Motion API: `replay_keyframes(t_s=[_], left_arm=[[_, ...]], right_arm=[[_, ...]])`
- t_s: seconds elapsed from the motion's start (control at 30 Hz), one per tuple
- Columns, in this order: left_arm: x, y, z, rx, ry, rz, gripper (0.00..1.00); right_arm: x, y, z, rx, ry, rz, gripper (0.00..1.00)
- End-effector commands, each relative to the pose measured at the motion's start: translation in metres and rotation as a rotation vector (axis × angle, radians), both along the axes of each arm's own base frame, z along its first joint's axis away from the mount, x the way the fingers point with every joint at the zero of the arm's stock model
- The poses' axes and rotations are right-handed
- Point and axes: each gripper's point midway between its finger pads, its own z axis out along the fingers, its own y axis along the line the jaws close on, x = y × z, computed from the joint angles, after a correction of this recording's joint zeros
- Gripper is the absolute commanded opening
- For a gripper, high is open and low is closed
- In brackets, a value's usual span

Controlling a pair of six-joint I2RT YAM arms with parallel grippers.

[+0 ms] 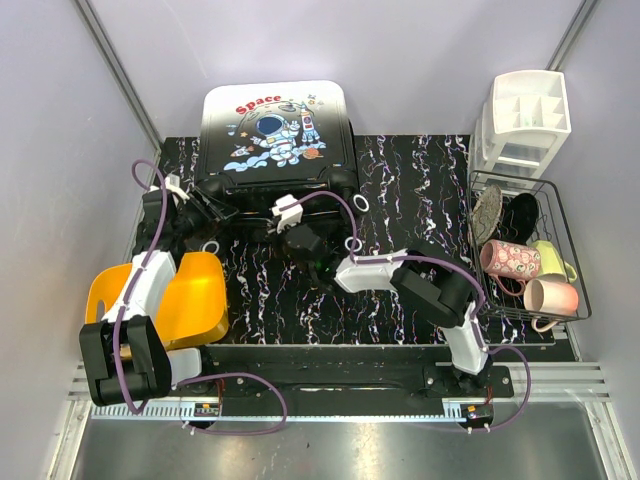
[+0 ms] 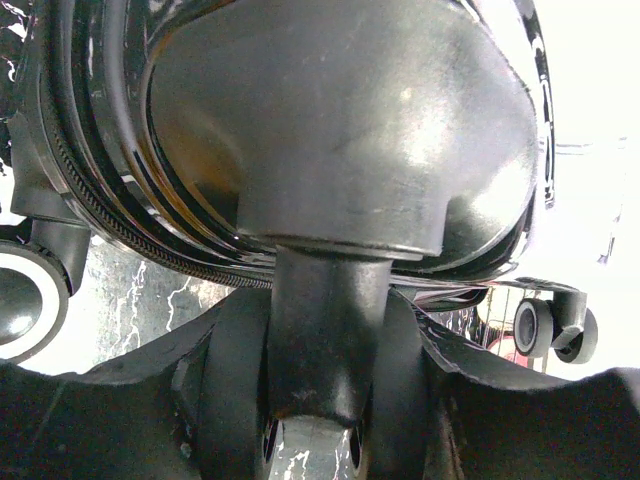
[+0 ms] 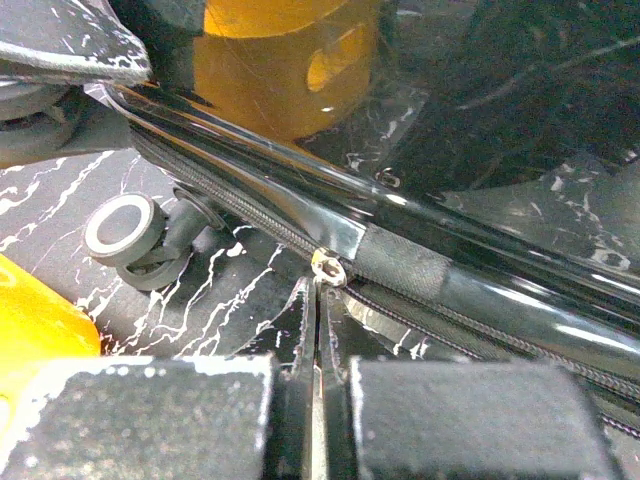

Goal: Open, take out, and arrange the luggage

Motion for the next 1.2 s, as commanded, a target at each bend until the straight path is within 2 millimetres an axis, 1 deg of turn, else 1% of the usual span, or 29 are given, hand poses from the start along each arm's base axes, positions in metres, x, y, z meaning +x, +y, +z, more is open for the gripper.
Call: replay_keyframes(t_s=[0.0,0.17,0.2,0.27,0.3,0.33,0.4,0.47,0.5,0.57,0.63,0.67,0.7,0.73,0.77,0.8,0.83,0.87,0.9,0.93,0.97,1.0,1.03,1.07,1.1,1.13,1.17], left_arm=[[-0.04,-0.044,-0.037,-0.096,0.202,-0.151,0.0],[-0.05,-0.052,-0.037,-0.101,0.159,-0.23,0.0],[-0.05,-0.054,-0.034,-0.099,0.137,-0.25,0.01],[-0.052,-0.055,-0.032,-0.082,0.113,-0.283,0.02],[-0.054,-0.055,-0.032,-0.074,0.116,-0.293,0.04],[-0.055,-0.056,-0.029,-0.073,0.105,-0.31,0.05],[-0.058,-0.056,-0.03,-0.059,0.109,-0.324,0.06],[-0.059,-0.057,-0.028,-0.051,0.09,-0.35,0.08],[-0.06,-0.058,-0.028,-0.047,0.094,-0.357,0.1],[-0.06,-0.056,-0.026,-0.029,0.083,-0.359,0.21],[-0.06,-0.053,-0.024,-0.009,0.084,-0.35,0.31],[-0.059,-0.051,-0.022,0.007,0.076,-0.345,0.31],[-0.061,-0.049,-0.022,0.016,0.087,-0.338,0.32],[-0.058,-0.045,-0.02,0.041,0.082,-0.321,0.33],[-0.058,-0.041,-0.018,0.06,0.075,-0.31,0.36],[-0.059,-0.038,-0.018,0.07,0.081,-0.301,0.38],[-0.058,-0.036,-0.015,0.078,0.071,-0.297,0.38],[-0.057,-0.033,-0.014,0.103,0.058,-0.303,0.39],[-0.058,-0.031,-0.014,0.12,0.066,-0.305,0.39],[-0.054,-0.029,-0.011,0.142,0.052,-0.301,0.39],[-0.051,-0.027,-0.013,0.168,0.049,-0.315,0.39],[-0.051,-0.027,-0.013,0.173,0.052,-0.328,0.39],[-0.047,-0.028,-0.008,0.177,0.042,-0.334,0.39],[-0.046,-0.031,-0.009,0.175,0.047,-0.345,0.39],[-0.044,-0.033,-0.007,0.175,0.035,-0.349,0.39],[-0.043,-0.035,-0.006,0.173,0.033,-0.352,0.39],[-0.044,-0.043,-0.007,0.168,0.035,-0.369,0.39]], right_arm=[[-0.073,0.077,0.086,0.253,-0.093,0.335,0.0],[-0.09,0.084,0.087,0.247,-0.142,0.458,0.0],[-0.1,0.088,0.089,0.245,-0.169,0.525,0.0],[-0.105,0.091,0.088,0.24,-0.191,0.576,0.0],[-0.112,0.094,0.091,0.243,-0.212,0.626,0.0],[-0.115,0.095,0.089,0.239,-0.221,0.652,0.0],[-0.12,0.098,0.095,0.243,-0.255,0.705,0.0],[-0.123,0.101,0.093,0.241,-0.265,0.74,0.0],[-0.126,0.102,0.097,0.246,-0.281,0.765,0.0],[-0.126,0.103,0.098,0.244,-0.289,0.773,0.01],[-0.125,0.102,0.102,0.248,-0.285,0.758,0.05],[-0.123,0.1,0.104,0.248,-0.285,0.741,0.14],[-0.117,0.095,0.108,0.242,-0.28,0.7,0.2],[-0.114,0.092,0.109,0.234,-0.279,0.681,0.21],[-0.11,0.087,0.111,0.225,-0.278,0.662,0.21],[-0.106,0.081,0.104,0.195,-0.261,0.642,0.26],[-0.107,0.073,0.117,0.2,-0.274,0.632,0.32],[-0.1,0.065,0.12,0.192,-0.271,0.614,0.4],[-0.099,0.057,0.111,0.155,-0.241,0.61,0.51],[-0.1,0.048,0.127,0.161,-0.246,0.601,0.56],[-0.092,0.039,0.128,0.143,-0.233,0.582,0.59],[-0.09,0.03,0.118,0.095,-0.18,0.576,0.62],[-0.091,0.019,0.136,0.099,-0.188,0.57,0.67],[-0.089,0.01,0.14,0.086,-0.175,0.563,0.69],[-0.082,-0.003,0.13,0.036,-0.121,0.541,0.7],[-0.082,-0.017,0.15,0.043,-0.13,0.526,0.73],[-0.079,-0.027,0.152,0.029,-0.115,0.508,0.74]])
